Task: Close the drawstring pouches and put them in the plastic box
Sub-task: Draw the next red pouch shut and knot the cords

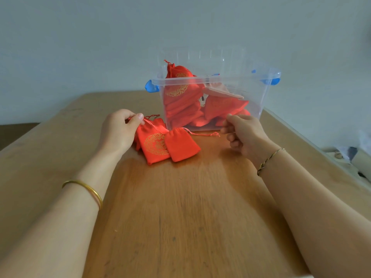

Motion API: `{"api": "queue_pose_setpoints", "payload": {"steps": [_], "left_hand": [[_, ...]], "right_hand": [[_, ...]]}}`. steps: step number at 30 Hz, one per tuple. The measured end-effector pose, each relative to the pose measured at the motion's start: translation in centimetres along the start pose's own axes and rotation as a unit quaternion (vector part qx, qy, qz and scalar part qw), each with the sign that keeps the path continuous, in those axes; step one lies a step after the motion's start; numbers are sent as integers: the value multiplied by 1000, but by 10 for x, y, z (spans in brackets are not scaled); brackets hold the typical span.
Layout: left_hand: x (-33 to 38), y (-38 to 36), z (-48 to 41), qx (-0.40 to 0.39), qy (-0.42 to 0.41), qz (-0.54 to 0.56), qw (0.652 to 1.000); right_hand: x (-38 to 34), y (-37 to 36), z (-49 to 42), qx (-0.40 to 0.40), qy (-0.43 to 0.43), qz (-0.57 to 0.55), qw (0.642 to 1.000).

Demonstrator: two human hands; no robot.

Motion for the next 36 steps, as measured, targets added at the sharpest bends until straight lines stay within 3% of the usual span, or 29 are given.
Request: {"api": "queue_pose_setpoints", "payload": {"steps": [3,7,15,21,23,26,28,33,36], "left_hand": [[1,-2,0,-1,5,23,1000],[5,-12,4,-23,17,75,997],[13,-22,10,-48,7,83,995],[13,-18,9,-30,-8,68,997],[9,-13,6,-11,-7,56,998],[0,-2,-1,24,8,44,999],[-4,2,-1,41,20,35,998],[-10,4,2,58,46,1,997],[-13,7,1,74,57,7,996]], "right_hand": [[-12,2,-5,22,97,164,981],[-25,-8,-2,34,210,407,888],[-20,-30,-2,-3,236,542,807],[-22,-40,-3,12,250,565,786],[-23,-37,-4,22,247,550,797],[-25,-14,-9,65,210,385,896],[-20,0,-16,91,181,272,941],[4,23,-18,131,46,64,988],[13,27,-15,142,-14,-92,985]]}}
Point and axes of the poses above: each hand's wrist, its own z-axis away from the middle knuckle, its own y-axis out of the back of the hand, x = y × z, the point moved 10 cm from there along -z, towards the middle knuckle, and after that the axes turned 5 degrees about y, right-handed, at the moved point
